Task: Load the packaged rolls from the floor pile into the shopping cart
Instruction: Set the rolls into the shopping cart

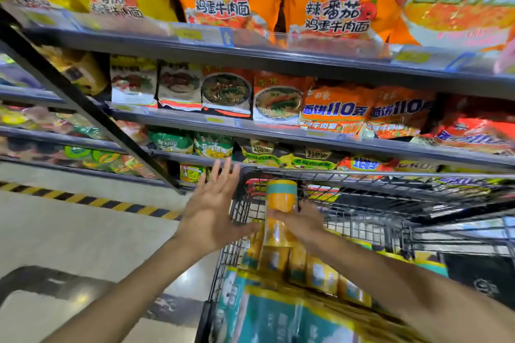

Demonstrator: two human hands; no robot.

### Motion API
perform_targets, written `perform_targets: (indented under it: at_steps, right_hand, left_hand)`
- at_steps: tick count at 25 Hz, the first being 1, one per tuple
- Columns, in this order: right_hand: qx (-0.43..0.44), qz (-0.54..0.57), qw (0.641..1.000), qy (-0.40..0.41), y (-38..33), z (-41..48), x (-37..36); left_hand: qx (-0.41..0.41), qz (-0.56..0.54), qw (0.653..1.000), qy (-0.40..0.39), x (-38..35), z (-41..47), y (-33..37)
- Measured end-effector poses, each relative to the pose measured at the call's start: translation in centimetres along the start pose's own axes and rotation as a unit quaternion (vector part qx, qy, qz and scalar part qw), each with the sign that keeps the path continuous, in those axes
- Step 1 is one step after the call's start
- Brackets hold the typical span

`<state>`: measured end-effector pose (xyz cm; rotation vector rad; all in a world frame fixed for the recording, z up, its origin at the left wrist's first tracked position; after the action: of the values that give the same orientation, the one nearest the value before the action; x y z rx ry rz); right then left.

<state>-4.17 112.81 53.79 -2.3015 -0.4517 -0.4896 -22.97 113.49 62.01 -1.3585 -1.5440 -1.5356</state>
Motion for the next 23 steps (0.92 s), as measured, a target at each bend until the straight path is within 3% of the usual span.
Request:
perform_targets:
  at_steps: [5, 10, 18, 23]
  right_hand:
    - [-0.089, -0.01, 0.995, -0.048, 2.3, 1.3, -7.3]
    - [-0.142, -0.061, 0.988, -0.028, 4.4, 1.8, -9.7]
    - [-0.137, -0.071, 0.988, -0.006, 4.6, 1.8, -11.8]
    - [-0.058, -0.251, 0.964, -0.073, 2.9, 1.2, -10.0]
  left_hand:
    - [0.015, 0.036, 0.999, 0.023, -0.1, -2.4, -2.4]
    - [0.046, 0.022, 0.998, 0.038, -0.6, -3.9, -4.8]
    - [0.1, -0.018, 0.995, 0.022, -1.6, -5.1, -7.3]
    - [0.082, -0.005, 0.996, 0.026, -0.5, -4.8, -5.9]
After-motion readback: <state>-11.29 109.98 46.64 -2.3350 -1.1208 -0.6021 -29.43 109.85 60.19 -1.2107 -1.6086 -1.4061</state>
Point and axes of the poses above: each hand's wrist, its own z-axis towards the middle knuckle, its own x-axis out of the back of the hand, y = z × x, the point moved 4 cm from there along z, towards the middle knuckle, and after that the axes turned 8 degrees about -z, right-handed, at the moved point
